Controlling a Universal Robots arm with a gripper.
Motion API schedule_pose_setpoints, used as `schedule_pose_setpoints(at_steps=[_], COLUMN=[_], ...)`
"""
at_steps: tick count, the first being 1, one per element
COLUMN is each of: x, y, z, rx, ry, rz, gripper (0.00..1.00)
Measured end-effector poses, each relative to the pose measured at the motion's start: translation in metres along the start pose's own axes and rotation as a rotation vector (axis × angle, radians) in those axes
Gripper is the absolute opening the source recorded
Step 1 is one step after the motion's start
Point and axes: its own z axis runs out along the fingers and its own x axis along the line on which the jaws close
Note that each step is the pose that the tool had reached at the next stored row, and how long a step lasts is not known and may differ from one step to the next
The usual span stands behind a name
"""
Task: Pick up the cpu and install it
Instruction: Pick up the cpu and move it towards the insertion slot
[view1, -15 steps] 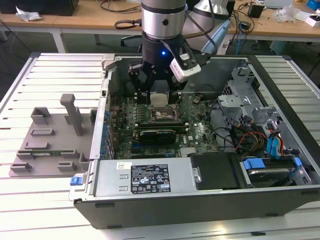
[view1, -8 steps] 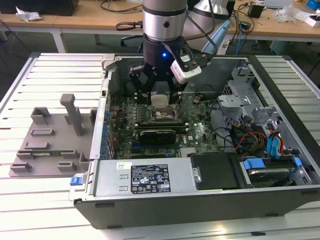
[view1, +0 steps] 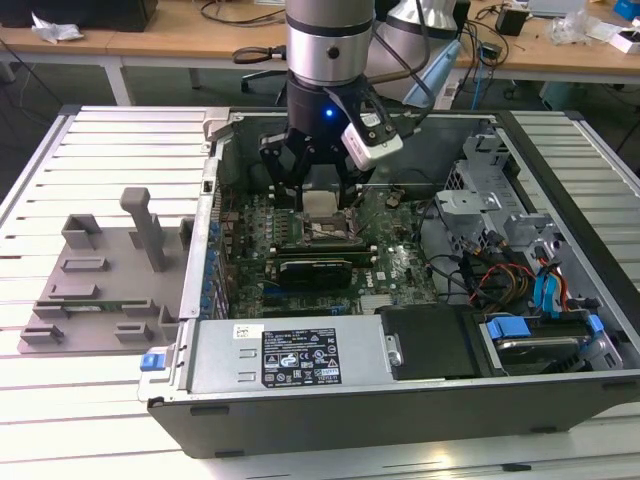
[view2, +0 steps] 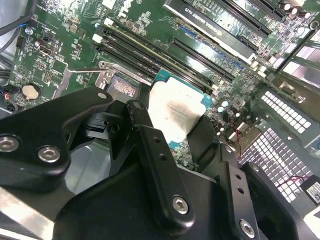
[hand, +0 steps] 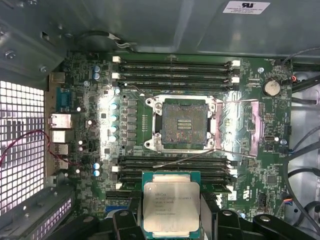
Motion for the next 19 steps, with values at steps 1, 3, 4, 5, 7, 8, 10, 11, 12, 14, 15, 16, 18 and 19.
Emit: schedule_pose_setpoints(at_steps=[1, 3, 4, 5, 7, 8, 10, 11, 12, 14, 15, 16, 18, 19], x=[-0.0001, -0.0006, -0.0007, -0.0009, -0.001, -0.0011, -0.0024, -0.0033, -0.0046, -0.0077, -0.0088, -0.011, -0.0144, -0.0158], y=[0.0002, 0.0007, 0.0009, 0.0012, 0.0028, 0.0036, 0.0066, 0.0081, 0.0099, 0.0141, 0.0155, 0.0174, 0.0198, 0.0207], z=[0.0008, 0.0027, 0.0032, 0.0038, 0.0056, 0.0061, 0.0078, 0.0083, 0.0089, 0.0103, 0.0109, 0.0119, 0.0132, 0.0135], rx=[0.0001, 0.0007, 0.001, 0.0013, 0.003, 0.0038, 0.005, 0.0055, 0.006, 0.0072, 0.0075, 0.0079, 0.0087, 0.0092], ry=[0.0, 0.0, 0.0, 0.0001, 0.0001, 0.0001, 0.0, 0.0001, 0.0001, 0.0002, 0.0002, 0.0002, 0.0002, 0.0002], rz=[0.0, 0.0, 0.0, 0.0, 0.0, 0.0, 0.0, 0.0, 0.0, 0.0, 0.0, 0.0, 0.0, 0.0], gripper=[0.55, 0.55, 0.55, 0.55, 0.55, 0.55, 0.55, 0.55, 0.55, 0.55, 0.55, 0.55, 0.55, 0.55])
